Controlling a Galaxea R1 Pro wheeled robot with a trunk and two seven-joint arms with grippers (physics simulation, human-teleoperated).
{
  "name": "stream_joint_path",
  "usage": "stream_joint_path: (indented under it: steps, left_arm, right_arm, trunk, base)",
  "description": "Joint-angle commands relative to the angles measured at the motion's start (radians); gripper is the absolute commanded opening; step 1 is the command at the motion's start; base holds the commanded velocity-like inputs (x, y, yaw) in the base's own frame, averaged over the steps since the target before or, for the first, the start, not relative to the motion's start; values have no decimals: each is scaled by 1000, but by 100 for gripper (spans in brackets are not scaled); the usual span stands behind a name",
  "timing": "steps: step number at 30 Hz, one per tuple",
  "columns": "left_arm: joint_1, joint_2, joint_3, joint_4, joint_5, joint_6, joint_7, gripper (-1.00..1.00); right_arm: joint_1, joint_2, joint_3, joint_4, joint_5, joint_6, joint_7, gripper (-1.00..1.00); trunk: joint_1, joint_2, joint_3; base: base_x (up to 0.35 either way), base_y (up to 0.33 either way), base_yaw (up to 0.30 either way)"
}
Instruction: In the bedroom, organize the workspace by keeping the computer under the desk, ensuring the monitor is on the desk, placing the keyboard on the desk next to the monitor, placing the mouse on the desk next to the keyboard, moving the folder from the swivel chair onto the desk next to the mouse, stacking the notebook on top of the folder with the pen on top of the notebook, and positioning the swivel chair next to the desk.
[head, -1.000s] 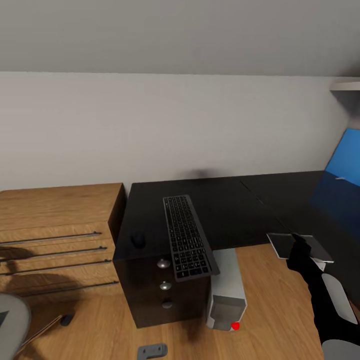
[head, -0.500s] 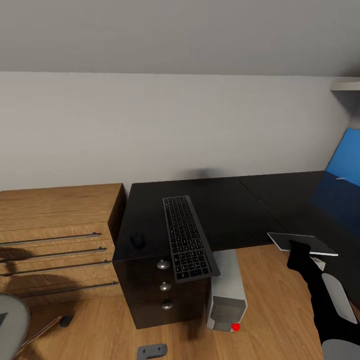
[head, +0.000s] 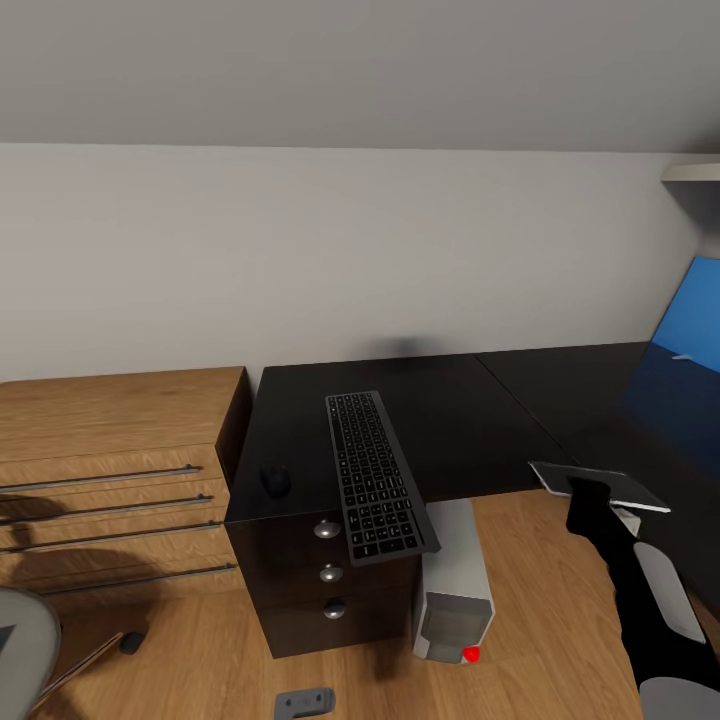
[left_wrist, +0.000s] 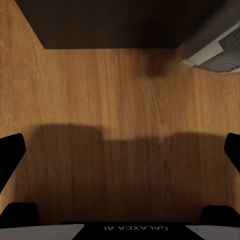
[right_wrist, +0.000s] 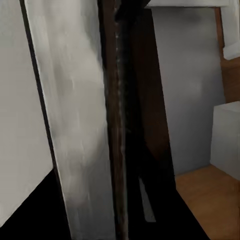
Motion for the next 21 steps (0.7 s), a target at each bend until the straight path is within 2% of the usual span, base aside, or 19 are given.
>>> stream_joint_path:
  steps: [1, 6, 9, 12, 16, 21]
  left_arm:
    - [0, 0, 0, -2, 9, 2, 8, 100]
    - [0, 0, 1, -2, 8, 2, 8, 100]
    - [0, 0, 1, -2, 8, 2, 8, 100]
    - [0, 0, 1, -2, 7, 2, 8, 100]
    - [0, 0, 1, -2, 7, 2, 8, 100]
    - [0, 0, 1, -2, 7, 2, 8, 100]
  right_arm:
    - [0, 0, 13, -1, 2, 6, 0, -100]
    - [0, 7, 39, -1, 9, 8, 82, -100]
    - [0, 20, 43, 2, 10, 11, 104, -100]
    - [0, 28, 53, 4, 10, 13, 109, -100]
    - [0, 29, 115, 5, 12, 13, 110, -100]
    - [0, 29, 144, 7, 17, 14, 110, -100]
  trunk:
    - [0, 0, -1]
    - [0, 0, -1]
    - [0, 0, -1]
    - [0, 0, -1]
    - [0, 0, -1]
    - [0, 0, -1]
  base:
    - [0, 0, 0]
    - [0, 0, 0]
    - [0, 0, 0]
    - [0, 0, 0]
    - [-17, 6, 0]
    - [-185, 124, 0]
